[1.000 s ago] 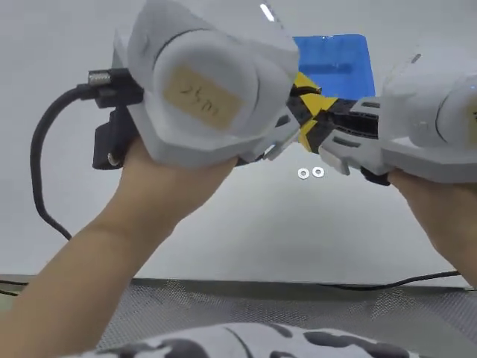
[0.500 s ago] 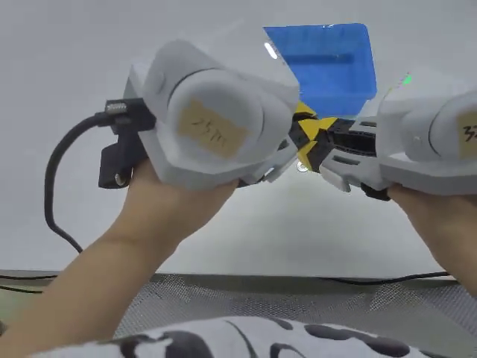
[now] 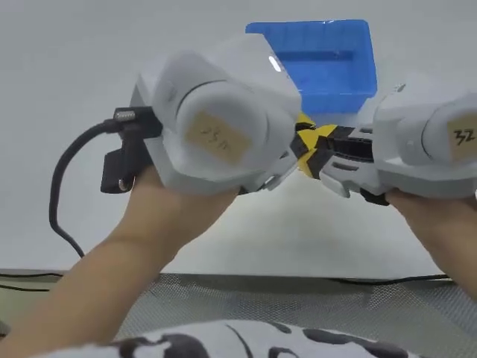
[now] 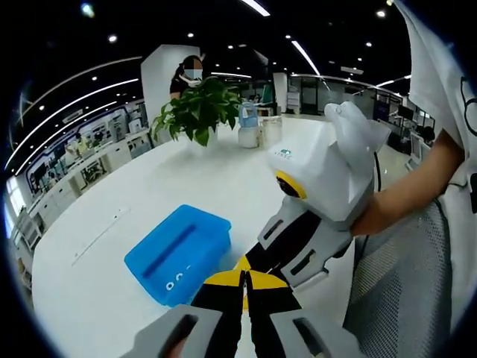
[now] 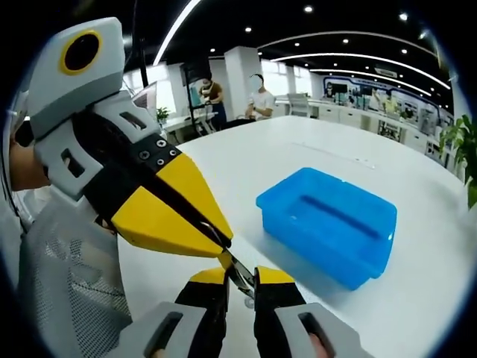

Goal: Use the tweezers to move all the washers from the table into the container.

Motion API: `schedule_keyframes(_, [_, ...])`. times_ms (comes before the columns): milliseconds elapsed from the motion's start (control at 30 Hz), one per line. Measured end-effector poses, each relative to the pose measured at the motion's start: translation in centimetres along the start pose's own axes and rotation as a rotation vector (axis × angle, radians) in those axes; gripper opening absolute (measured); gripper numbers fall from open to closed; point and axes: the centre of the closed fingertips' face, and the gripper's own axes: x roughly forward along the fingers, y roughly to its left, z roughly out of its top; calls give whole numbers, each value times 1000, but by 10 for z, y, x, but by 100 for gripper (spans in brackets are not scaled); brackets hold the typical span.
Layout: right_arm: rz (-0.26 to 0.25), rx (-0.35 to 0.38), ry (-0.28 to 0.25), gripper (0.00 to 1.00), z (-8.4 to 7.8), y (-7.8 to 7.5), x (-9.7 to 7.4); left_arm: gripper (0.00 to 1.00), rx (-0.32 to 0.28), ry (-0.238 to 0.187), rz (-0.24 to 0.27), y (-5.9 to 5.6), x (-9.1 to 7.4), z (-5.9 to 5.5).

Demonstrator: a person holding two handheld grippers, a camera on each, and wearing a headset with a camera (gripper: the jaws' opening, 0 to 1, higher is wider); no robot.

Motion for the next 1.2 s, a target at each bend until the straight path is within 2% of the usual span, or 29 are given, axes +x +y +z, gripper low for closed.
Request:
schedule_keyframes(433, [14,25,8,9,-4,2,1,0,-1,14,-13,0,3,-4])
schedule_keyframes(700, [9,-8,4,5,-4,-2,4,0,-54,-23,-14,10,8,-1])
schedule_keyframes(733, [4,-15,9,5,-4,-2,3,0,-51,-26,-17,9,10,0])
schedule_keyframes(833, [-31,-104,38,3,-5,-6,2,0,-33,-21,-32,7,14,4])
schedule_keyframes(967, [-25,-72,37,3,-6,-4,0,0,32,-9,-49,-1,17,6])
schedule_keyframes(1067, [-30,-95,39,3,-3,-3,-2,0,41,-9,-55,0,14,8])
schedule_keyframes(1200, [-43,-137,38,3,6,-3,-7,0,56,-21,-59,1,7,16])
